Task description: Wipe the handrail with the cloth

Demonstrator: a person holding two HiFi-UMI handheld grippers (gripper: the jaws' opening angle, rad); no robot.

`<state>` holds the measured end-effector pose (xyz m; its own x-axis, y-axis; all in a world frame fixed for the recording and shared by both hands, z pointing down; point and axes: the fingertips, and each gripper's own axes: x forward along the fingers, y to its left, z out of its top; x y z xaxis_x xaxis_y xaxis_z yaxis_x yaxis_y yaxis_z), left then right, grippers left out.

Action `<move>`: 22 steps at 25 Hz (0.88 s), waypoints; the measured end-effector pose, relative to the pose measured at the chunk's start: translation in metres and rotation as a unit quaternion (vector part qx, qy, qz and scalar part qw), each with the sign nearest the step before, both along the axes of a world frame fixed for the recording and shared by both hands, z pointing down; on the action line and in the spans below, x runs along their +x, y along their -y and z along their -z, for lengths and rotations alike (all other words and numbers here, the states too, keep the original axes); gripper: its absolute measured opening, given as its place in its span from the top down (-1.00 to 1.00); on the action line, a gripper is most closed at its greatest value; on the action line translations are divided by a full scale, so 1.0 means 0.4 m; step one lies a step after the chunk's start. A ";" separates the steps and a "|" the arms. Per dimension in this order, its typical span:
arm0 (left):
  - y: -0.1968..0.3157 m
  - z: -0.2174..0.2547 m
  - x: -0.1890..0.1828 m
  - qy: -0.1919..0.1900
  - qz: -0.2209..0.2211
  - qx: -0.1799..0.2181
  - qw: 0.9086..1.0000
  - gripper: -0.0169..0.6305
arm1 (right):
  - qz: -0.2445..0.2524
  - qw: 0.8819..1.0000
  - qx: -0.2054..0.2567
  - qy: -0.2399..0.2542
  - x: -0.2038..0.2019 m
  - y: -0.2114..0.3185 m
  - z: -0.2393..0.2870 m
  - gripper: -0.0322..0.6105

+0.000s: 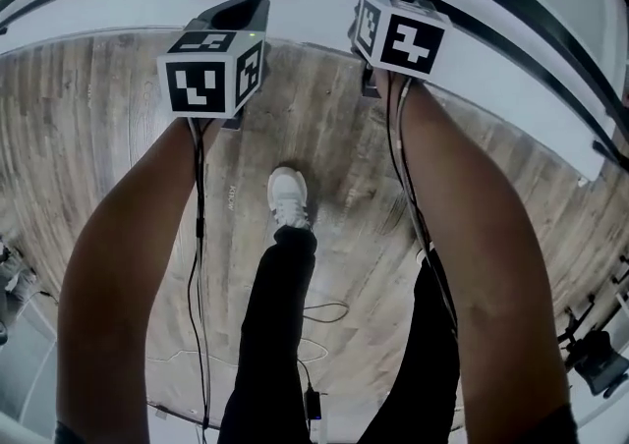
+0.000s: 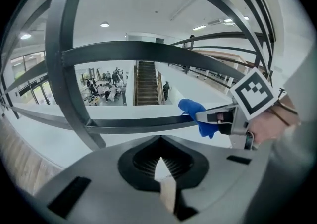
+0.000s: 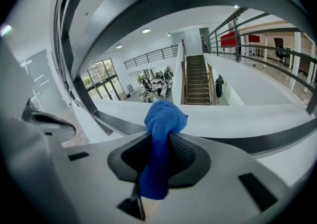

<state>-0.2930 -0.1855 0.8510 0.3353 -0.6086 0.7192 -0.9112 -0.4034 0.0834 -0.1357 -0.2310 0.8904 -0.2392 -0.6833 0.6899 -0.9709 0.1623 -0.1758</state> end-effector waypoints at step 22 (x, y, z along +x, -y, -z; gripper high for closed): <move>-0.091 -0.036 0.789 -0.008 -0.094 -0.019 0.995 0.94 | -0.073 0.997 -0.005 -0.032 0.847 -0.170 0.004 0.60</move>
